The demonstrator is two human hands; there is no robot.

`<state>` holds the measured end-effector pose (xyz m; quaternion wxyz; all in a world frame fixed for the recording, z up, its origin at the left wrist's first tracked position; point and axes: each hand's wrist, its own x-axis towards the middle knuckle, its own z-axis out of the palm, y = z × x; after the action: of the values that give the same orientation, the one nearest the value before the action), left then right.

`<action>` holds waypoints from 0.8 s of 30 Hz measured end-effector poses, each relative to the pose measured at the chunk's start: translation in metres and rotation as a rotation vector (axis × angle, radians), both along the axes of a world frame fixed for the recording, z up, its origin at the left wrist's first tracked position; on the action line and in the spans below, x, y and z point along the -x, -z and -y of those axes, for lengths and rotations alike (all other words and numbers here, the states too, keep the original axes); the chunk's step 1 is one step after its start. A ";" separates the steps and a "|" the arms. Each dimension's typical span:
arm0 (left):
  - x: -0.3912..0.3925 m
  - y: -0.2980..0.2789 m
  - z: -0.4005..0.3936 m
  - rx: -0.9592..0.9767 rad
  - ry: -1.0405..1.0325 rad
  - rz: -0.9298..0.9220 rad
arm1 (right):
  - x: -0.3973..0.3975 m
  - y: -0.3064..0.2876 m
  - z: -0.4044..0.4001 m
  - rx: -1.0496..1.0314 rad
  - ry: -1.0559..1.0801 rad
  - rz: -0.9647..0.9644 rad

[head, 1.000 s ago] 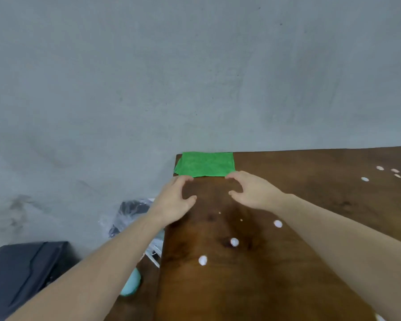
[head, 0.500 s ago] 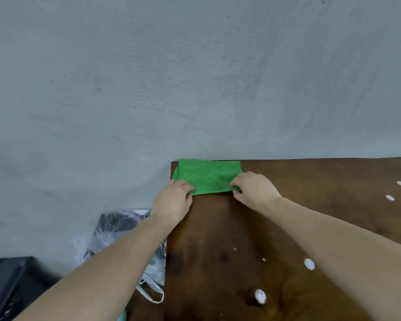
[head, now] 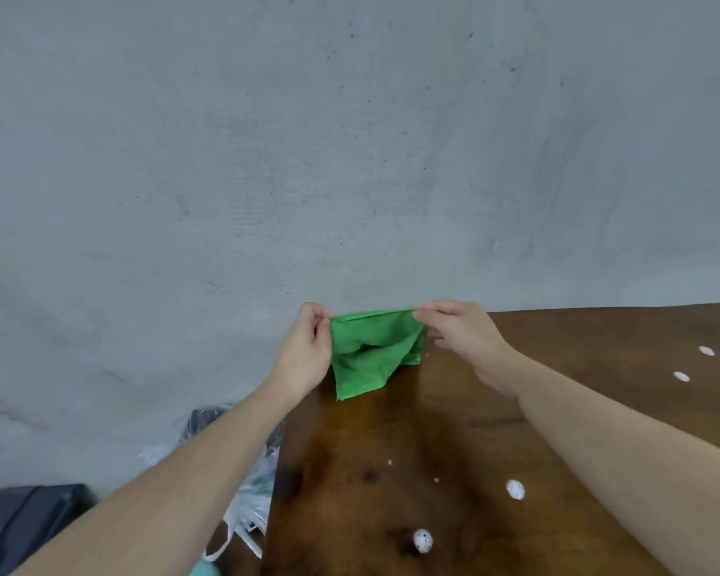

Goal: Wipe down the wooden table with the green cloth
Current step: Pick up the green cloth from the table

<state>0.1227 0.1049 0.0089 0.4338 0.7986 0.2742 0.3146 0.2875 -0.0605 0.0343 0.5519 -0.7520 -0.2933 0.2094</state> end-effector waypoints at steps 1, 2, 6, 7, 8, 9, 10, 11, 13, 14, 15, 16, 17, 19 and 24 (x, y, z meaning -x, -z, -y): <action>0.001 -0.008 0.008 0.004 0.011 0.005 | 0.001 -0.007 0.006 -0.023 0.010 -0.063; 0.003 -0.017 0.016 0.025 0.022 0.015 | 0.002 -0.013 0.011 -0.032 0.006 -0.115; 0.008 -0.059 0.050 0.121 0.134 0.001 | 0.010 -0.034 0.028 -0.108 -0.070 -0.370; 0.010 -0.069 0.056 0.059 0.165 -0.075 | 0.012 -0.038 0.031 -0.142 -0.074 -0.418; 0.011 -0.077 0.062 -0.018 0.192 -0.150 | 0.014 -0.041 0.034 -0.166 -0.068 -0.439; 0.011 -0.084 0.069 -0.103 0.202 -0.211 | 0.017 -0.043 0.037 -0.179 -0.053 -0.426; 0.011 -0.092 0.077 -0.179 0.201 -0.237 | 0.021 -0.045 0.041 -0.173 -0.036 -0.355; 0.010 -0.099 0.086 -0.220 0.201 -0.227 | 0.024 -0.046 0.045 -0.149 -0.025 -0.235; 0.009 -0.116 0.105 -0.195 0.218 -0.157 | 0.030 -0.049 0.056 -0.129 -0.045 0.057; 0.009 -0.125 0.115 -0.157 0.243 -0.129 | 0.032 -0.049 0.063 -0.159 -0.079 0.159; 0.010 -0.133 0.123 -0.129 0.271 -0.111 | 0.034 -0.050 0.070 -0.198 -0.124 0.220; 0.011 -0.139 0.131 -0.118 0.294 -0.106 | 0.034 -0.050 0.078 -0.233 -0.171 0.247; 0.012 -0.144 0.138 -0.127 0.310 -0.115 | 0.032 -0.048 0.086 -0.261 -0.204 0.237; 0.017 -0.151 0.153 -0.163 0.323 -0.139 | 0.027 -0.046 0.102 -0.286 -0.246 0.155; 0.032 -0.162 0.176 -0.241 0.307 -0.168 | 0.015 -0.041 0.152 0.030 -0.459 0.172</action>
<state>0.0906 -0.0708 0.1712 0.3536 0.9005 0.1447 0.2076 0.2723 -0.2123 0.0754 0.4516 -0.6887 -0.4995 0.2687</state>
